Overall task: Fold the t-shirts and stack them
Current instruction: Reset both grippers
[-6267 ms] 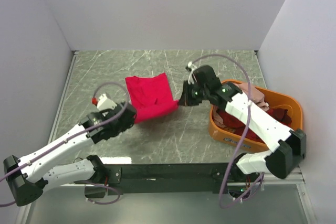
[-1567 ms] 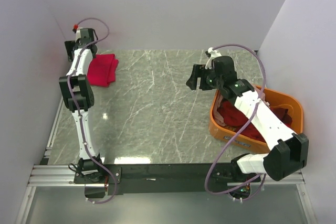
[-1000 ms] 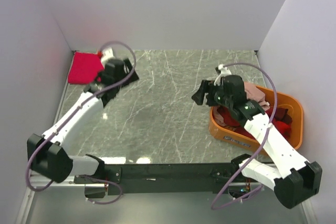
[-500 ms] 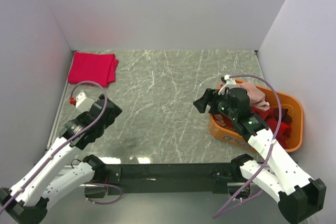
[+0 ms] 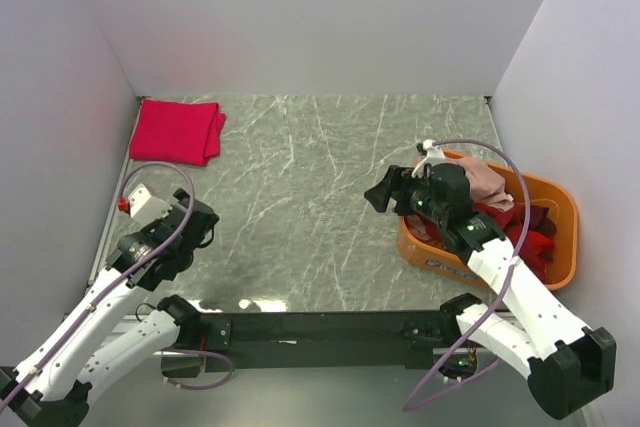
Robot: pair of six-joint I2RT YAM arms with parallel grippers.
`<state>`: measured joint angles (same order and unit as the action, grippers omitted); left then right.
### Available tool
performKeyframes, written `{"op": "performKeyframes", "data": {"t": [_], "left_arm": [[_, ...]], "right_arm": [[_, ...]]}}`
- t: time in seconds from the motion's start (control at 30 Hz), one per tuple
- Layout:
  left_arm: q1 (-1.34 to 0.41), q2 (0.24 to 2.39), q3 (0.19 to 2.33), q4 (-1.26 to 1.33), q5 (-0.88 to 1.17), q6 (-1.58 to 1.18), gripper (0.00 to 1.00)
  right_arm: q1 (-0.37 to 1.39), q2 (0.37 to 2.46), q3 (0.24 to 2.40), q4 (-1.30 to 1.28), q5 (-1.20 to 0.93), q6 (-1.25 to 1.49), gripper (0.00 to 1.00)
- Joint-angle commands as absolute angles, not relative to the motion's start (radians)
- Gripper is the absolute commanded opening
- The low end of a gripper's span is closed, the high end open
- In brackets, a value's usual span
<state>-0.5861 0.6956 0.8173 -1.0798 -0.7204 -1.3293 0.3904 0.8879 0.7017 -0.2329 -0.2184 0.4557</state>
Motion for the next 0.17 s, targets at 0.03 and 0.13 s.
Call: {"op": "performKeyframes", "data": {"t": [0.03, 0.13], "left_arm": [[-0.588, 0.696, 0.848, -1.077, -0.769, -1.321, 1.00], [-0.588, 0.706, 0.857, -1.088, -0.782, -1.324, 0.99]], "right_arm": [[0.394, 0.903, 0.721, -0.210, -0.206, 0.454, 0.88], [0.393, 0.910, 0.733, -0.213, -0.203, 0.459, 0.88]]}}
